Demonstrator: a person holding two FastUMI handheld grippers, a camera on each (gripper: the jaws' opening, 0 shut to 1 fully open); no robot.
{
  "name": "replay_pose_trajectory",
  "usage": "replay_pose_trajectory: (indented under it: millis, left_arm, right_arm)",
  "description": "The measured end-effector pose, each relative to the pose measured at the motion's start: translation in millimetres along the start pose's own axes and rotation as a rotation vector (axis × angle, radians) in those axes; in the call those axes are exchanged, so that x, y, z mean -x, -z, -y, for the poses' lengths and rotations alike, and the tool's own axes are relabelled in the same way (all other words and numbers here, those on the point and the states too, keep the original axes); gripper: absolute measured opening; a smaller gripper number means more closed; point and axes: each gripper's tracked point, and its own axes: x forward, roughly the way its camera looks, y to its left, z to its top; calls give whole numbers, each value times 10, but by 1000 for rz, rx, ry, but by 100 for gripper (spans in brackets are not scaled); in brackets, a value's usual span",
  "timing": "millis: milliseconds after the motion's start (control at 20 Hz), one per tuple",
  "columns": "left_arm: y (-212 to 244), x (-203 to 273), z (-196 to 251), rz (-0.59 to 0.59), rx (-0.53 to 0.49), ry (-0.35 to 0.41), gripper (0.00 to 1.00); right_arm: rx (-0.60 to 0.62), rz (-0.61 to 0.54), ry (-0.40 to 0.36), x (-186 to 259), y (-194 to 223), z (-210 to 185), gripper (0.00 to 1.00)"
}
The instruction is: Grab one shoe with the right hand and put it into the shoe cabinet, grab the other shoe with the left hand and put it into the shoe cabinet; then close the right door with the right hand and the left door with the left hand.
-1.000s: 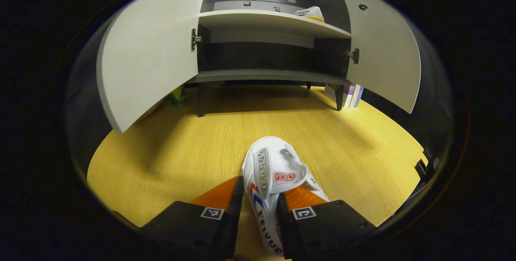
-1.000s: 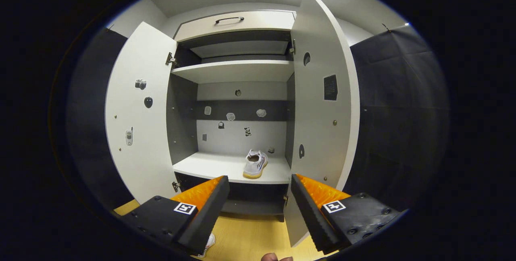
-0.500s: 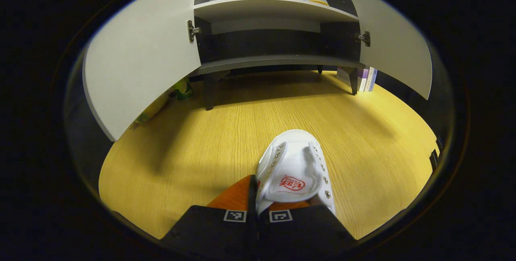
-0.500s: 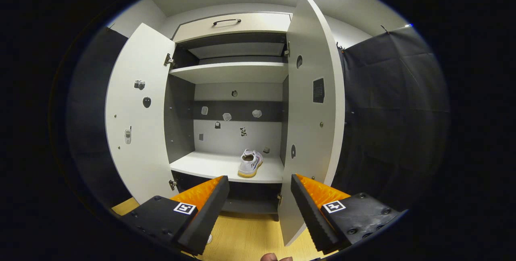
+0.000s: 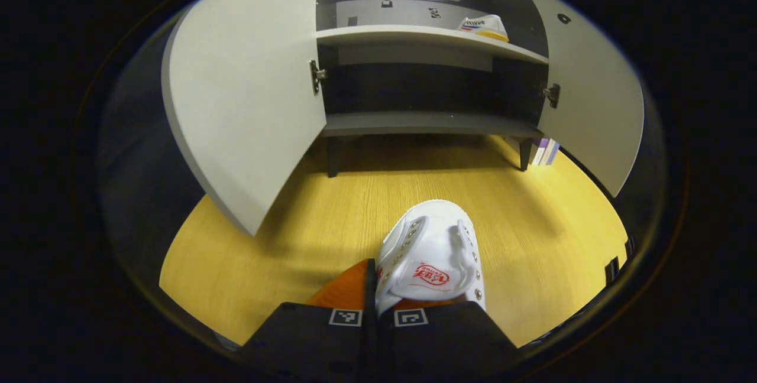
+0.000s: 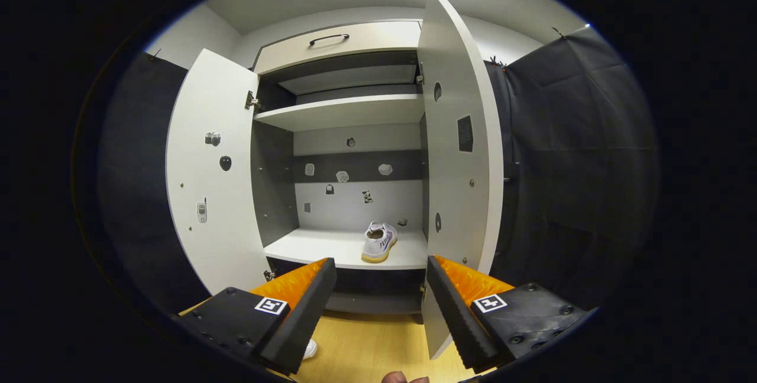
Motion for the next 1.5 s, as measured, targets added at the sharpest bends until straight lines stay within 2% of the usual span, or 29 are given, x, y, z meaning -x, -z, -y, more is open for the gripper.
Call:
replay_pose_trajectory:
  millis: [250, 650, 1000, 1200, 1500]
  left_arm:
    - [-734, 277, 40, 71, 66, -59, 5]
    - [-2091, 499, 289, 154, 179, -57, 5]
    - [-3287, 221, 340, 233, 220, -75, 5]
    - [-3859, 3, 294, 267, 230, -117, 5]
    - [-4352, -706, 271, 223, 228, -177, 5]
  right_arm:
    - [-21, -5, -22, 35, 22, 74, 98]
    - [-16, -40, -28, 102, 214, 373, 98]
    - [-31, -34, -10, 204, 237, 715, 98]
    - [-38, -41, 9, 239, 267, 934, 98]
    - [-37, -28, 36, 259, 253, 1285, 98]
